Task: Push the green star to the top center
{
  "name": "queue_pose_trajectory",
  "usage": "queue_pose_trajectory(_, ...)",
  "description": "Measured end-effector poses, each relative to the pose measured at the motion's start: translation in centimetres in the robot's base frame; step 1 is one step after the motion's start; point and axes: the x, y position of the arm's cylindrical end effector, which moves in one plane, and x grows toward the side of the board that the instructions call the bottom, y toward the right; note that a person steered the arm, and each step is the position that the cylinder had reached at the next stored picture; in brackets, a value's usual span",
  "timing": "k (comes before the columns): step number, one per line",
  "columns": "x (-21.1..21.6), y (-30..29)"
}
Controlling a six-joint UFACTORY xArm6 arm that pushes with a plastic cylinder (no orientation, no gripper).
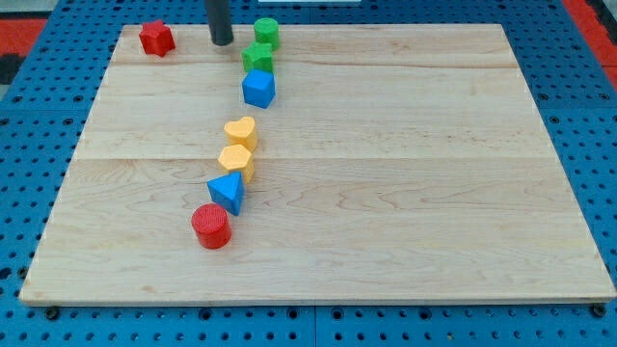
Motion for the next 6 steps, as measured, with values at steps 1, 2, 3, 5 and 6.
queue_pose_trajectory(1,-1.7,7.1)
queue_pose_trajectory(2,1.8,19.0)
queue_pose_trajectory(3,7.3,23.5)
queue_pose_trajectory(5,10.0,9.3)
queue_pose_trajectory(6,8.9,4.1)
